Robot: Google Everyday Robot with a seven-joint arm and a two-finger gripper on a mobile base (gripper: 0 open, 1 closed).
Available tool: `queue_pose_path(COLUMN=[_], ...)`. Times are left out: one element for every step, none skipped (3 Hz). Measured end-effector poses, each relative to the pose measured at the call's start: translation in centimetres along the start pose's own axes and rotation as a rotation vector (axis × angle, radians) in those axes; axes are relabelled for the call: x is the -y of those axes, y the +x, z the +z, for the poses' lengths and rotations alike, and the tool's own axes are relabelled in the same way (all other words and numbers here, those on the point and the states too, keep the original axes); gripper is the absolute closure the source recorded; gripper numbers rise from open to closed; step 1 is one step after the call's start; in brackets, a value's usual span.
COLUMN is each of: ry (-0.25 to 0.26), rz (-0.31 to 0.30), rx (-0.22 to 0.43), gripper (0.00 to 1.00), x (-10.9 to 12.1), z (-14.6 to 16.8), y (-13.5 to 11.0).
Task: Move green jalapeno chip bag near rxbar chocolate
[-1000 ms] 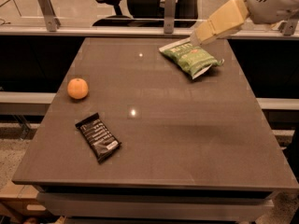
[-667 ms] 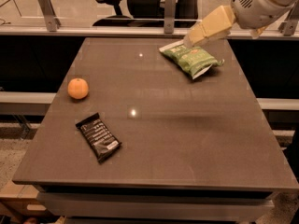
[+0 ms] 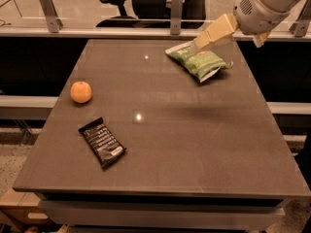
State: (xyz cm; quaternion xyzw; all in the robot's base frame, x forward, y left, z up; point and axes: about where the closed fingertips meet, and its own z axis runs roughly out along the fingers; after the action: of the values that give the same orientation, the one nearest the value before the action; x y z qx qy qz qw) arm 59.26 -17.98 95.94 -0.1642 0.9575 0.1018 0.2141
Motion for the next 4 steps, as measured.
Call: queue_pose_path(ry=[0.008, 0.007, 0.0, 0.007], rz=[0.009, 0.015, 0.009, -0.022], rx=[-0.057, -0.098, -0.113, -0.118], gripper=[0.0, 0.0, 0.0, 0.0], x=[1.1, 2.1, 3.0, 3.6], z=[1.7, 3.7, 5.8, 7.9], y=[-0.1, -0.4, -1.0, -1.7])
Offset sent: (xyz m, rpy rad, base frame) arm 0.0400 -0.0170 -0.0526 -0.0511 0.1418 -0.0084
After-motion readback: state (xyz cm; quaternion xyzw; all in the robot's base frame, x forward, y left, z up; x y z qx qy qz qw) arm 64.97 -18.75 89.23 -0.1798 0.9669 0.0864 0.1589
